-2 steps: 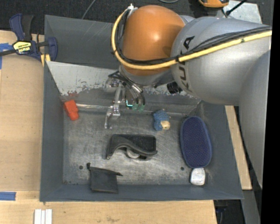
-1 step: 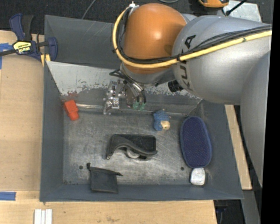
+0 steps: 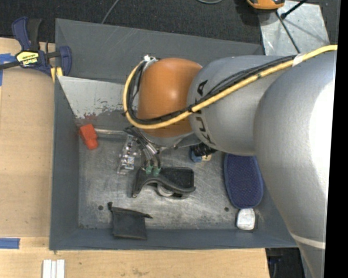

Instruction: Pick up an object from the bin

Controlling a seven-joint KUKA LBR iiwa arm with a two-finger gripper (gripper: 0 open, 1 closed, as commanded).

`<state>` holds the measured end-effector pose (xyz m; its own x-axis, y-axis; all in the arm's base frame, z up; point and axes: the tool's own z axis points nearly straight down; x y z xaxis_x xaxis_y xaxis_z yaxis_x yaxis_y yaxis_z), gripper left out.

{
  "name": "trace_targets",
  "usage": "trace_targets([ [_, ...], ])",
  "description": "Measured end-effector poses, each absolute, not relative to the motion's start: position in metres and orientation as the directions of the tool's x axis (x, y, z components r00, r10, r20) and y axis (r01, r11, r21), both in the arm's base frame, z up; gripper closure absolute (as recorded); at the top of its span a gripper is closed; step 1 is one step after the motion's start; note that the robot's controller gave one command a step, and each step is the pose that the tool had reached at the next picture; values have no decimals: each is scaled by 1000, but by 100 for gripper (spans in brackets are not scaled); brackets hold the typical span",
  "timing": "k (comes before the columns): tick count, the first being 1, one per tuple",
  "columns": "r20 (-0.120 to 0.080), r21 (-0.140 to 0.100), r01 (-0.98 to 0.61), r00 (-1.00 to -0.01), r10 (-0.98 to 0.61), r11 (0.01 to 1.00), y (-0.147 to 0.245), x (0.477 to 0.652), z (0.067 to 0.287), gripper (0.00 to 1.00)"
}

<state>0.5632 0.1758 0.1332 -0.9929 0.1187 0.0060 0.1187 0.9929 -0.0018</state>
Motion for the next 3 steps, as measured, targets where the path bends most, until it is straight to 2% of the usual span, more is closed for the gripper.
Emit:
trace_targets([
  [1,-2,1,539,-842,539,842,145,533,191,100],
  [2,-2,7,639,-770,639,770,114,516,137,100],
  [3,-4,6,689,-725,689,725,112,523,140,100],
])
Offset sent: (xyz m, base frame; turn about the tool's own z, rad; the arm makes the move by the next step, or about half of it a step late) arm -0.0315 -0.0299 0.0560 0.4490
